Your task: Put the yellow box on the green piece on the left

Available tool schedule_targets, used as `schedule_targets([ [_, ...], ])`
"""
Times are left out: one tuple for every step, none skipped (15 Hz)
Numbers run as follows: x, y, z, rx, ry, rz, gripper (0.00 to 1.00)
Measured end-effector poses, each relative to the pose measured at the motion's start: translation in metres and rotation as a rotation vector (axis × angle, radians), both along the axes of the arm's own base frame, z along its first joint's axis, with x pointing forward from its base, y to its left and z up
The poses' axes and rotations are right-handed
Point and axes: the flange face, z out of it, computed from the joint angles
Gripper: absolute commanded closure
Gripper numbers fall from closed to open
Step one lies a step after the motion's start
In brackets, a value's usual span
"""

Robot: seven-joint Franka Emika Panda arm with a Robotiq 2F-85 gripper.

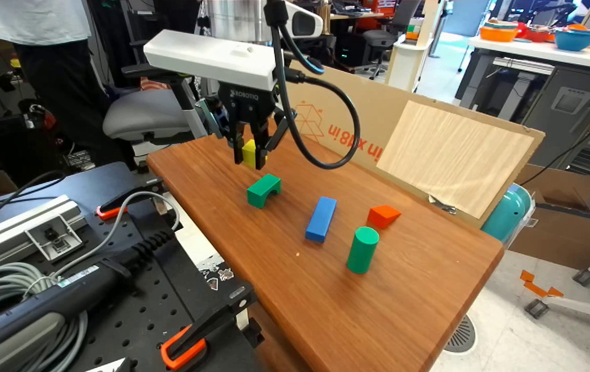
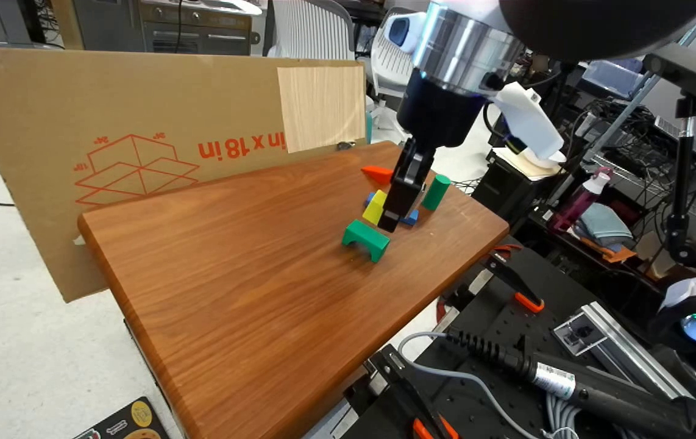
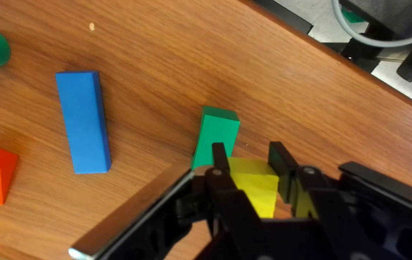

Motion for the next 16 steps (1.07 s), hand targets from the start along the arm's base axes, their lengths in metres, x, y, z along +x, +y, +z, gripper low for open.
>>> schedule_targets([
  [0.001,0.001,-0.005,-0.009,0.007,-0.013,0.91],
  [0.002,0.001,-0.010,-0.017,0.014,-0.025,0.91],
  [0.003,0.000,-0.014,-0.023,0.020,-0.038,0.91],
  [0.005,-0.001,-0.018,-0.028,0.026,-0.051,0.91],
  [0.006,-0.002,-0.022,-0.033,0.030,-0.061,0.91],
  [0.008,-0.004,-0.025,-0.037,0.032,-0.071,0.91],
  [0.010,-0.005,-0.027,-0.039,0.034,-0.081,0.91],
  [0.012,-0.007,-0.029,-0.041,0.035,-0.088,0.91],
  [0.013,-0.007,-0.030,-0.043,0.036,-0.091,0.91],
  [0.014,-0.008,-0.032,-0.046,0.037,-0.092,0.91],
  [0.015,-0.008,-0.034,-0.047,0.040,-0.092,0.82],
  [0.015,-0.008,-0.035,-0.047,0.042,-0.093,0.52],
  [0.015,-0.007,-0.037,-0.047,0.044,-0.093,0.40],
  [0.016,-0.007,-0.038,-0.047,0.047,-0.093,0.34],
  [0.016,-0.007,-0.039,-0.047,0.049,-0.093,0.27],
  [0.016,-0.007,-0.040,-0.047,0.051,-0.093,0.19],
])
